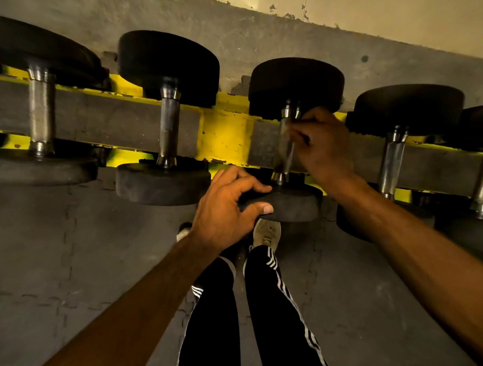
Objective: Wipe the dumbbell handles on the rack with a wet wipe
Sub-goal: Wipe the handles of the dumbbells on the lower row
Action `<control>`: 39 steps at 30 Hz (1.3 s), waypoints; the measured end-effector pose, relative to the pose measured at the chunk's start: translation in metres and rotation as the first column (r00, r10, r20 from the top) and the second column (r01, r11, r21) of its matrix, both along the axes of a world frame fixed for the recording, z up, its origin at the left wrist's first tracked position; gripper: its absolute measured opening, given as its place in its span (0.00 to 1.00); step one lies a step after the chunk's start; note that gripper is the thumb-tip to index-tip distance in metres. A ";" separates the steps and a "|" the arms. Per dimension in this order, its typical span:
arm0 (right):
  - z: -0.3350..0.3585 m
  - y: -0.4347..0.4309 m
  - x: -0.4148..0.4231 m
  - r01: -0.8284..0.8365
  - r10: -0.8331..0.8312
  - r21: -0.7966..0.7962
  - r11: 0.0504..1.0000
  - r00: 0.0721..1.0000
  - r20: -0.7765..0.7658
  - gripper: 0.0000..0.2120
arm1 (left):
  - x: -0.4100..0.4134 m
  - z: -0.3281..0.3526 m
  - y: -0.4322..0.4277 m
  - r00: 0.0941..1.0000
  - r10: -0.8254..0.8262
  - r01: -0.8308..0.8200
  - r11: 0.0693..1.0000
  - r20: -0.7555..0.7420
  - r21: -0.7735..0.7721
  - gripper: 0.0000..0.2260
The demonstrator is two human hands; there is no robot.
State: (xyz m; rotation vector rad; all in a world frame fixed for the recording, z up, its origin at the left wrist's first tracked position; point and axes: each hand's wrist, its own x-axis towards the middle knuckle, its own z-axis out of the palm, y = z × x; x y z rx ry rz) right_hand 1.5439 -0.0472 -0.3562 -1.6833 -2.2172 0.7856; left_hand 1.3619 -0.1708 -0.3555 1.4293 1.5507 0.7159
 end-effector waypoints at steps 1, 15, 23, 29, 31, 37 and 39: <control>-0.002 0.003 -0.007 0.055 -0.055 0.051 0.997 0.998 0.014 0.10 | 0.000 0.000 0.000 1.000 0.002 -0.002 1.000 0.000 0.003 0.17; -0.012 -0.005 -0.020 0.349 -0.328 0.108 0.931 0.929 -0.174 0.11 | 0.003 -0.001 -0.002 0.999 0.011 -0.009 0.999 -0.039 0.038 0.16; -0.031 0.025 -0.019 0.323 -0.964 -0.930 0.174 0.250 -0.094 0.12 | 0.001 0.001 0.002 0.998 -0.033 0.035 0.999 -0.059 0.032 0.15; -0.032 0.023 -0.015 0.098 -0.979 -0.985 0.142 0.162 -0.125 0.16 | 0.001 0.000 0.001 0.998 -0.028 0.030 0.999 -0.049 0.041 0.16; -0.033 0.024 -0.015 0.105 -0.984 -0.984 0.141 0.124 -0.128 0.14 | 0.001 0.000 0.001 0.999 -0.019 0.021 0.999 -0.050 0.039 0.15; -0.037 0.015 -0.013 0.434 -0.930 -0.828 0.355 0.072 -0.361 0.05 | 0.002 0.000 0.001 0.999 -0.017 0.019 0.999 -0.043 0.033 0.15; -0.027 0.003 -0.019 0.645 -0.791 -0.489 0.587 0.329 -0.516 0.06 | 0.001 -0.001 0.001 0.999 -0.017 0.018 0.999 -0.046 0.028 0.15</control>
